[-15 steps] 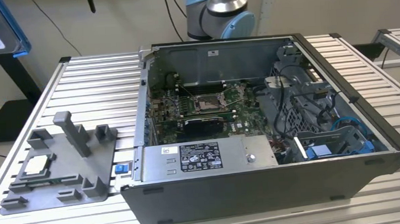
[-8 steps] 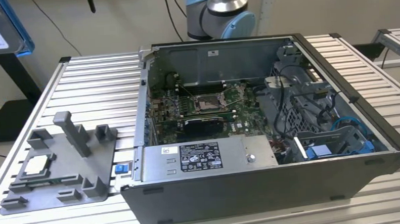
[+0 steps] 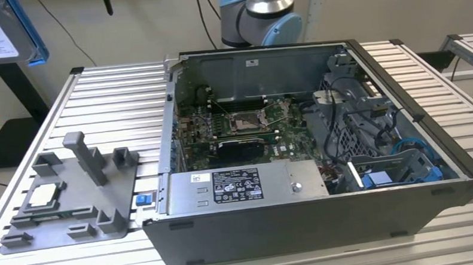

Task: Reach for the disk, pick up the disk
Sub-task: 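Pick up the disk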

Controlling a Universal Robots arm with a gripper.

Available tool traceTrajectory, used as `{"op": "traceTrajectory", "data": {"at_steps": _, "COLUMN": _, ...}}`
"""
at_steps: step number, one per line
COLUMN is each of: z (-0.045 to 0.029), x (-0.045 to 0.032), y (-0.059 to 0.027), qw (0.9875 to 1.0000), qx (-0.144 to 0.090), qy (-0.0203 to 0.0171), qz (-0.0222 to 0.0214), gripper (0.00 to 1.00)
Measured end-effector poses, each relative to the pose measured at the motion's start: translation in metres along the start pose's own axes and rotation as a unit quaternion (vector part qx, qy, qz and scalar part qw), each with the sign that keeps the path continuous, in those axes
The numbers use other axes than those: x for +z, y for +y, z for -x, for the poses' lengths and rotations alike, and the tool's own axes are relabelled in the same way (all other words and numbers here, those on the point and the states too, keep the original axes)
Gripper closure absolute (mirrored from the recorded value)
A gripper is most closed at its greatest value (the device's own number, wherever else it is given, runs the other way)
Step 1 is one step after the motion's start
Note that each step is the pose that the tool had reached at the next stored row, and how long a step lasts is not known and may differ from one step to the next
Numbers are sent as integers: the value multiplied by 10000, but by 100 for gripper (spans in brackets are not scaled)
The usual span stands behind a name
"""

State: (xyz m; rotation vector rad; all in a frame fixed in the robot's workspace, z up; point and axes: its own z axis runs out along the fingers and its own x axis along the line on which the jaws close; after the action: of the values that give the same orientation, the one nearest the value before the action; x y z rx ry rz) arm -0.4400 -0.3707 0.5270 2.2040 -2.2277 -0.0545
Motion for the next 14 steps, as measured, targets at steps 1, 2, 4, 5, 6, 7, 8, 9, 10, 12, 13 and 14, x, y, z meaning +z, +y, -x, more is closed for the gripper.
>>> {"op": "traceTrajectory", "data": {"at_steps": 1, "z": 0, "x": -1, "y": -14, "qw": 10000, "qx": 0, "qy": 0, "qz": 0, "gripper": 100}}
{"op": "traceTrajectory", "data": {"at_steps": 2, "z": 0, "x": -1, "y": -29, "qw": 10000, "qx": 0, "qy": 0, "qz": 0, "gripper": 100}}
{"op": "traceTrajectory", "data": {"at_steps": 4, "z": 1, "x": -1, "y": -59, "qw": 10000, "qx": 0, "qy": 0, "qz": 0, "gripper": 100}}
{"op": "traceTrajectory", "data": {"at_steps": 5, "z": 1, "x": -2, "y": -76, "qw": 10000, "qx": 0, "qy": 0, "qz": 0, "gripper": 100}}
{"op": "traceTrajectory", "data": {"at_steps": 6, "z": 1, "x": -3, "y": -91, "qw": 10000, "qx": 0, "qy": 0, "qz": 0, "gripper": 100}}
{"op": "traceTrajectory", "data": {"at_steps": 7, "z": 1, "x": -3, "y": -107, "qw": 10000, "qx": 0, "qy": 0, "qz": 0, "gripper": 100}}
{"op": "traceTrajectory", "data": {"at_steps": 8, "z": 1, "x": -4, "y": -123, "qw": 10000, "qx": 0, "qy": 0, "qz": 0, "gripper": 100}}
{"op": "traceTrajectory", "data": {"at_steps": 9, "z": 1, "x": -4, "y": -139, "qw": 10000, "qx": 0, "qy": 0, "qz": 0, "gripper": 100}}
{"op": "traceTrajectory", "data": {"at_steps": 10, "z": 2, "x": -5, "y": -155, "qw": 10000, "qx": 0, "qy": 0, "qz": 0, "gripper": 100}}
{"op": "traceTrajectory", "data": {"at_steps": 12, "z": 2, "x": -6, "y": -192, "qw": 10000, "qx": 0, "qy": 0, "qz": 0, "gripper": 100}}
{"op": "traceTrajectory", "data": {"at_steps": 13, "z": 2, "x": -6, "y": -210, "qw": 10000, "qx": 0, "qy": 0, "qz": -1, "gripper": 100}}
{"op": "traceTrajectory", "data": {"at_steps": 14, "z": 3, "x": -7, "y": -227, "qw": 10000, "qx": 0, "qy": 0, "qz": 0, "gripper": 100}}
